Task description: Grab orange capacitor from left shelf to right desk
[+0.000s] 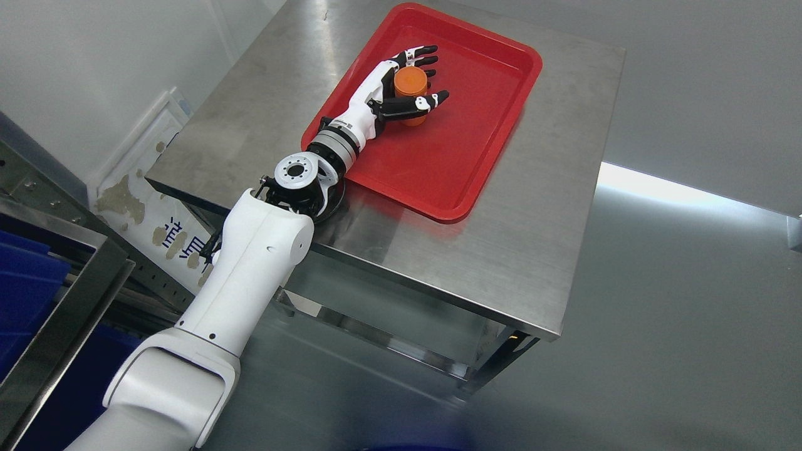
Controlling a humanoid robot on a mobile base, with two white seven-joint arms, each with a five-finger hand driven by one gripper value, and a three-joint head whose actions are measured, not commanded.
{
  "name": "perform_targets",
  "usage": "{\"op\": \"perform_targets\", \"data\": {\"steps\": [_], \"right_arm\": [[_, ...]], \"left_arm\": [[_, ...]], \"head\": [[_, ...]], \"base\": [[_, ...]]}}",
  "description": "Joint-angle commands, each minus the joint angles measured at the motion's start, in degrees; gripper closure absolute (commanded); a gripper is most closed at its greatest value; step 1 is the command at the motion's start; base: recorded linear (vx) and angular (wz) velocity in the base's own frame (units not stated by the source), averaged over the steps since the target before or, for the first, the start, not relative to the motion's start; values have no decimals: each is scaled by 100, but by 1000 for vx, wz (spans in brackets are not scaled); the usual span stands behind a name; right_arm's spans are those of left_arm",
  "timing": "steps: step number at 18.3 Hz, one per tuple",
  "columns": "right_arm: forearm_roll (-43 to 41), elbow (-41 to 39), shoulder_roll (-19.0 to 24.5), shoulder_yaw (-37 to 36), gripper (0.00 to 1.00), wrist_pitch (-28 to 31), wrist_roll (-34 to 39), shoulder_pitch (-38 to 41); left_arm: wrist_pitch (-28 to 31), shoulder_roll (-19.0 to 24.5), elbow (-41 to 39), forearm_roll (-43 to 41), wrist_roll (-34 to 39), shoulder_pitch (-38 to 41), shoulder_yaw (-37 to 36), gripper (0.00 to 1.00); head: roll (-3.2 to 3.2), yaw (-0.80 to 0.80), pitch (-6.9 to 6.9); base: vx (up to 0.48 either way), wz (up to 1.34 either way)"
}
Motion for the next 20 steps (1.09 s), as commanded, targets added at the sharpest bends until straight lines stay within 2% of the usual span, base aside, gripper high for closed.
{"op": "perform_targets", "data": {"steps": [1, 7, 11, 15, 18, 20], "right_arm": [[18, -100, -100, -70, 0, -12, -1, 114], [18, -100, -100, -70, 0, -12, -1, 114], [18, -100, -100, -70, 0, -12, -1, 114], [18, -100, -100, -70, 0, -12, -1, 114], [18, -100, -100, -70, 0, -12, -1, 114], [18, -100, -100, -70, 0, -12, -1, 114]], "left_arm": [[-4, 100, -491, 6, -191, -176, 315, 4], [-12, 100, -1001, 58, -218, -572, 501, 0], [5, 100, -932, 6, -209, -914, 1193, 0], [31, 100, -958, -388, -113, -610, 1660, 0], [532, 100, -1273, -486, -103, -266, 2152, 0], [550, 100, -1432, -486, -103, -37, 2338, 0]], "head": [[0, 0, 0], [0, 0, 0], [0, 0, 0], [0, 0, 0], [0, 0, 0], [0, 0, 0]], "base": [[0, 0], [0, 0], [0, 0], [0, 0], [0, 0], [0, 0]]}}
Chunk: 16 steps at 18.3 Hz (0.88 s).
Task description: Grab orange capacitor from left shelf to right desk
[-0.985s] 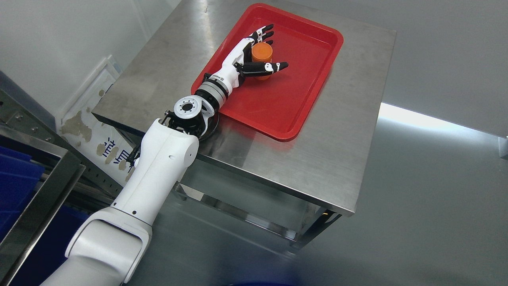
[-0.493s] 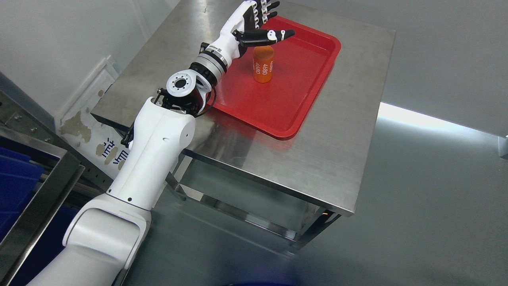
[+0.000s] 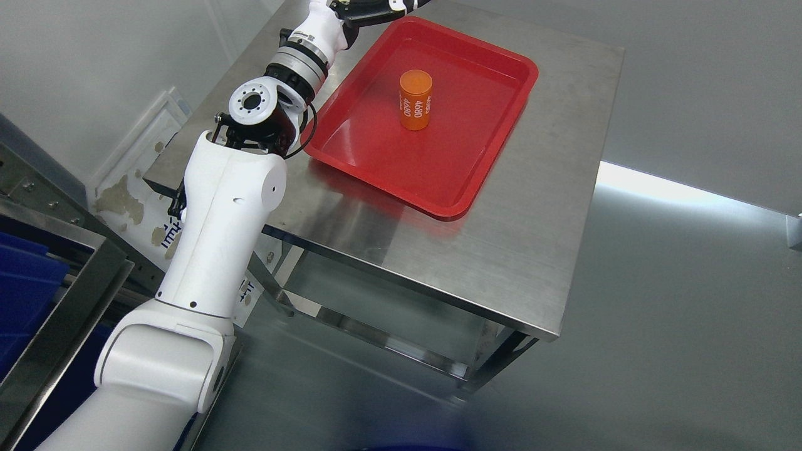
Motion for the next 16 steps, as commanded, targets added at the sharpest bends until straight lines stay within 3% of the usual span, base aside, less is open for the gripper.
{"op": "perform_targets", "data": {"steps": [1, 9, 16], "right_arm": [[18, -100, -100, -70, 0, 5, -1, 114], [18, -100, -100, -70, 0, -4, -1, 114], [18, -100, -100, -70, 0, 5, -1, 114]], "left_arm": [[176, 100, -695, -162, -4, 585, 1165, 0], [264, 343, -2233, -154, -48, 2044, 1384, 0], [782, 100, -2321, -162, 795, 2089, 1552, 0]], "head": [[0, 0, 0], [0, 0, 0], [0, 0, 0]], "base": [[0, 0], [0, 0], [0, 0]]}}
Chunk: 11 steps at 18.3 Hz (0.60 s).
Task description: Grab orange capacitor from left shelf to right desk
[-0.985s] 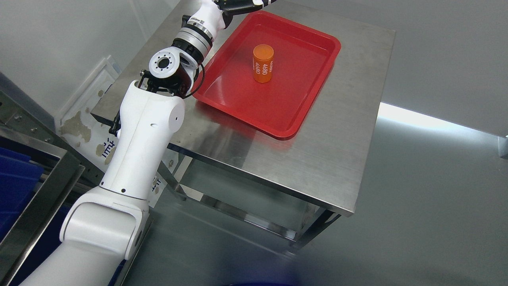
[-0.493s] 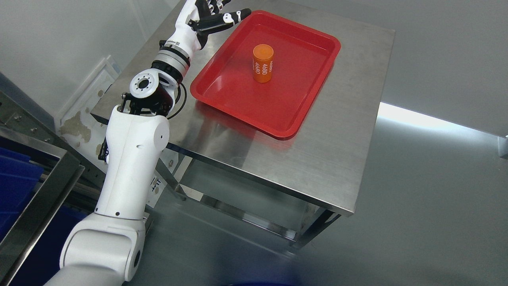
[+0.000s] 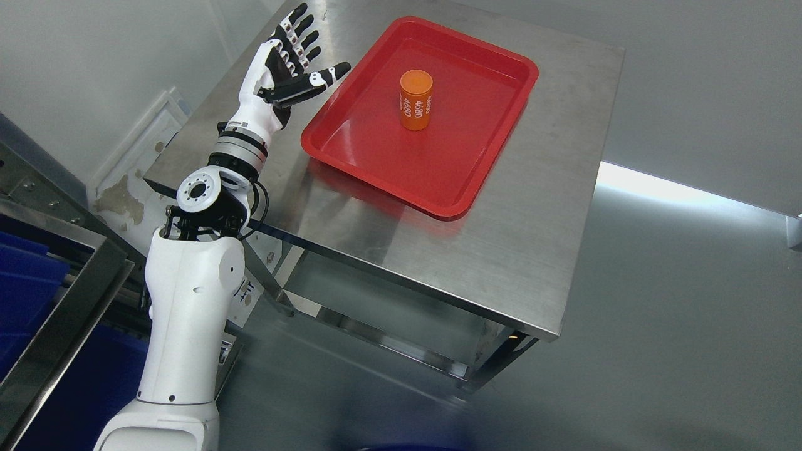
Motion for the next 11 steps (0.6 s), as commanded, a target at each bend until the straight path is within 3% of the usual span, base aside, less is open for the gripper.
{"op": "perform_targets", "data": {"steps": [1, 11], "right_arm": [[18, -100, -100, -70, 0, 32, -1, 115], [18, -100, -100, -70, 0, 32, -1, 115]], "left_arm": [[196, -24, -785, -10, 293, 209, 414, 0], [320, -24, -944, -10, 144, 244, 379, 0]], "head": [[0, 0, 0], [0, 0, 0]], "base": [[0, 0], [0, 0]]}}
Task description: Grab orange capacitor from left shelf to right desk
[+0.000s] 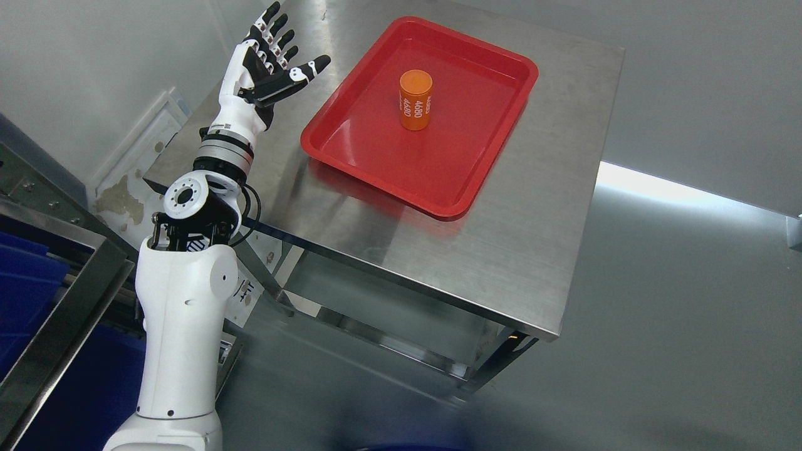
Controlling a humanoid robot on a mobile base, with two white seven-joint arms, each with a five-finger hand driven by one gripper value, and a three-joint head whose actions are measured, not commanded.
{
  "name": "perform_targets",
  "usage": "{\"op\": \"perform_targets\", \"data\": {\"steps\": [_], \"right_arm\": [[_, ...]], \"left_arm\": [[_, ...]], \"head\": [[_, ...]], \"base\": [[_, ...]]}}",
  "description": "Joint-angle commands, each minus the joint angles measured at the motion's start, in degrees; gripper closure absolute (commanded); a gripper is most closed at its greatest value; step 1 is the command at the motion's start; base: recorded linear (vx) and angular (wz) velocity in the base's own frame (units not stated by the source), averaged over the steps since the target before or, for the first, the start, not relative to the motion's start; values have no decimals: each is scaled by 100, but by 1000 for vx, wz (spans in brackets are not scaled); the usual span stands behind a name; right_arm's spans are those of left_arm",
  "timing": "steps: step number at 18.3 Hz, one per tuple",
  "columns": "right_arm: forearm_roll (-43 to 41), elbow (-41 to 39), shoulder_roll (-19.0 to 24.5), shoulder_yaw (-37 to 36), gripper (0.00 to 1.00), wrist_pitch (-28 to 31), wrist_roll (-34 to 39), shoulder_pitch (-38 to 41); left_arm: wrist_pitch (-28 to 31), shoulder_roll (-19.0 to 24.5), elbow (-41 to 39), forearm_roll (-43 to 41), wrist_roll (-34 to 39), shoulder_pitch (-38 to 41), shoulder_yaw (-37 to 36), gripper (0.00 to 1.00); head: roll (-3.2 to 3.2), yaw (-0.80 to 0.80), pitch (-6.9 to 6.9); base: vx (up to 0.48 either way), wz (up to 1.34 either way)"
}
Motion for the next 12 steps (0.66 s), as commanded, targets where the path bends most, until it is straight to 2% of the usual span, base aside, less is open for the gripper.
{"op": "perform_targets", "data": {"steps": [1, 12], "right_arm": [[18, -100, -100, -70, 0, -6, -1, 114], [18, -100, -100, -70, 0, 3, -1, 114]], "left_arm": [[-23, 58, -350, -2, -56, 87, 150, 0], [-5, 58, -438, 7, -74, 44, 176, 0]], "head": [[0, 0, 0], [0, 0, 0]], "base": [[0, 0], [-41, 12]]}}
